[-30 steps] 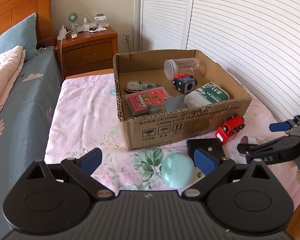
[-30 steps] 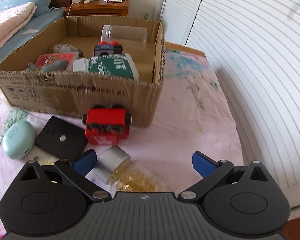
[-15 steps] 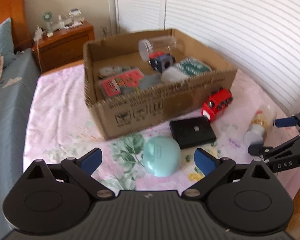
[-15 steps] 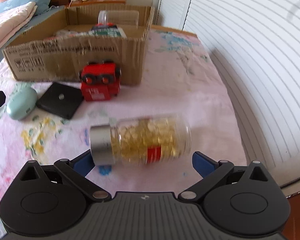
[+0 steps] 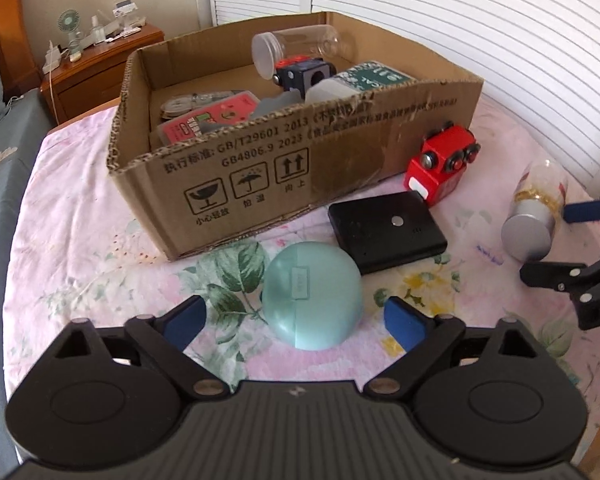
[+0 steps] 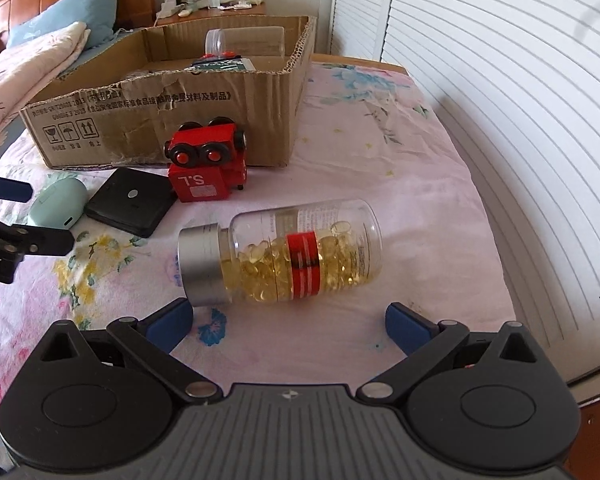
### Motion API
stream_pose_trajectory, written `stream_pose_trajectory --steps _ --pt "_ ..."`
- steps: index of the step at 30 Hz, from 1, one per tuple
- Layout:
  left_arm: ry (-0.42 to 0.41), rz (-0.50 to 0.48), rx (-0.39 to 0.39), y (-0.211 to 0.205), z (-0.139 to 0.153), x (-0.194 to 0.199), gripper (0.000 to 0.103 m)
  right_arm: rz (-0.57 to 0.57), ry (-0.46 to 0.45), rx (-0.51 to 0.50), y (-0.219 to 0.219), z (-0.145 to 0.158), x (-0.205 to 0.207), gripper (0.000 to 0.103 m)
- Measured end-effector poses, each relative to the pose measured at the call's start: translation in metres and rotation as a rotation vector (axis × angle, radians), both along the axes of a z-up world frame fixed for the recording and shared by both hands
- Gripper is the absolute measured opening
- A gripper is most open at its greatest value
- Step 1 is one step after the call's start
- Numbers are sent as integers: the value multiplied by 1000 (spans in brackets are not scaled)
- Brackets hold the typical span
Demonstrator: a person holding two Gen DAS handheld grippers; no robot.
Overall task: Organize rigid objects
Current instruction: 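Move the left tool to the mint-green case while the right tool approaches the capsule bottle, then grasp the mint-green case with the left tool while the right tool grasps the capsule bottle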
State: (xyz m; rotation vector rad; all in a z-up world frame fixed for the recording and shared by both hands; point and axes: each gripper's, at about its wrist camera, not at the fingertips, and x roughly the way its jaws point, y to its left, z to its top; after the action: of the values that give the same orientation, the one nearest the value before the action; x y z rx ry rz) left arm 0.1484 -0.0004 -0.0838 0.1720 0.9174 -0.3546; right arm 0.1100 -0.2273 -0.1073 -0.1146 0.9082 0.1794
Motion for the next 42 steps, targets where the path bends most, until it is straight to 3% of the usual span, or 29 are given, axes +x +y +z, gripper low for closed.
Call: stream_pose_trajectory --steps 3,8,11,42 --pt "-22 -15 -22 0 3 -2 68 8 -21 5 -1 -1 -1 103" --pt "-29 -34 -27 -4 4 -3 62 12 -38 9 -2 -1 -1 103" --pt "-35 -30 -30 -6 5 -2 52 12 -40 9 -2 -1 -1 103" --pt "-21 -35 -17 11 6 -10 57 101 -25 -22 6 11 23 103"
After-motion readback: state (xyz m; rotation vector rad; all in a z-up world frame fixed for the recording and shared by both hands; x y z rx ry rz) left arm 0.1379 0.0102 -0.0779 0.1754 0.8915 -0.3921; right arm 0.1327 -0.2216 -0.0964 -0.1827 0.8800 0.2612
